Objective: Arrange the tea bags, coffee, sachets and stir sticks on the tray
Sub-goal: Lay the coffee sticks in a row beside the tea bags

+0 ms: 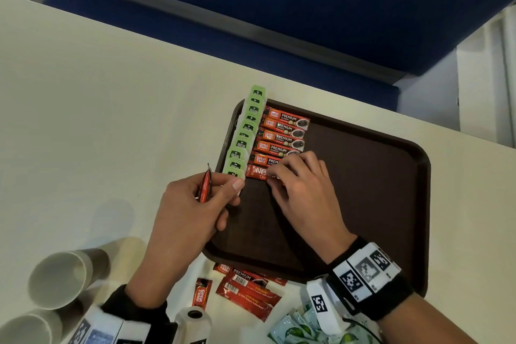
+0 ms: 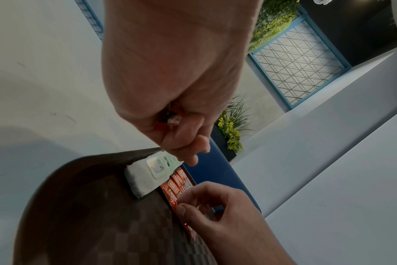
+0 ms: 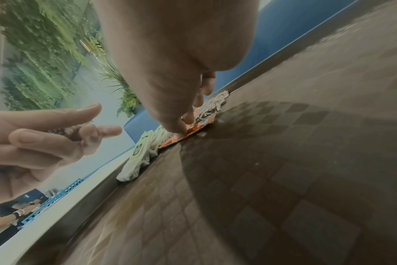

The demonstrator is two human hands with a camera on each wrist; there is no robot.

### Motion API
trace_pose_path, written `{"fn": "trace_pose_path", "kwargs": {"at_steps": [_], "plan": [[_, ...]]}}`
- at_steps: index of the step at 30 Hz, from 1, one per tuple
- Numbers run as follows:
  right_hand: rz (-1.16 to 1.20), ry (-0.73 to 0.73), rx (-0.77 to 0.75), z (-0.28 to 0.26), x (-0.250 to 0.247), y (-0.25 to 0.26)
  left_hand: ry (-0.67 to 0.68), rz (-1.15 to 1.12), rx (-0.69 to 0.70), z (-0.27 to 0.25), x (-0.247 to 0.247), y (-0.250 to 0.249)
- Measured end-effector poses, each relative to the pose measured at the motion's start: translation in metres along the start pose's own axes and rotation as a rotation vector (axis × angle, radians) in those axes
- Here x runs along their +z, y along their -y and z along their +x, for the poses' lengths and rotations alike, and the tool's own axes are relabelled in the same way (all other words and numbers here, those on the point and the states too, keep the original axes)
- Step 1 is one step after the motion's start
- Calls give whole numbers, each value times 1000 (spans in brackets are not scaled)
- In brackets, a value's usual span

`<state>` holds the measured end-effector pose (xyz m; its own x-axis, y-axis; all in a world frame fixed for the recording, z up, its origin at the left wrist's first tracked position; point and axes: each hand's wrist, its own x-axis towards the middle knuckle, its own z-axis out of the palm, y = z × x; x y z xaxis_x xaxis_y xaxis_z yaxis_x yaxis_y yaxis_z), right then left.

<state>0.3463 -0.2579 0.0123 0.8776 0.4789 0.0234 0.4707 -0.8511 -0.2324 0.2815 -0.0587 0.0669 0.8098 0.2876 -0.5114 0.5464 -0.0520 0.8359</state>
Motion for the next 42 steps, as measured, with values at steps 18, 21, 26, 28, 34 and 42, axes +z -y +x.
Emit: {"fn": "trace_pose_path", "kwargs": {"at_steps": [18,21,26,28,34,42], "plan": [[1045,245,179,-23,-68,13,565,108,-82,-7,12,-14],[1072,259,187,-29,-75,5,703,69,-85,-6,8,-14],[1058,282,229,-34,-74,8,774,75,-132,-11,9,-15],[1062,190,323,-35,-70,5,638,28,-100,-11,9,-13],[1216,155,609,-41,-64,2,283,-110,-52,-8,10,-12],[976,130,527,-42,-66,3,50,-87,10,-11,21,-6]]}}
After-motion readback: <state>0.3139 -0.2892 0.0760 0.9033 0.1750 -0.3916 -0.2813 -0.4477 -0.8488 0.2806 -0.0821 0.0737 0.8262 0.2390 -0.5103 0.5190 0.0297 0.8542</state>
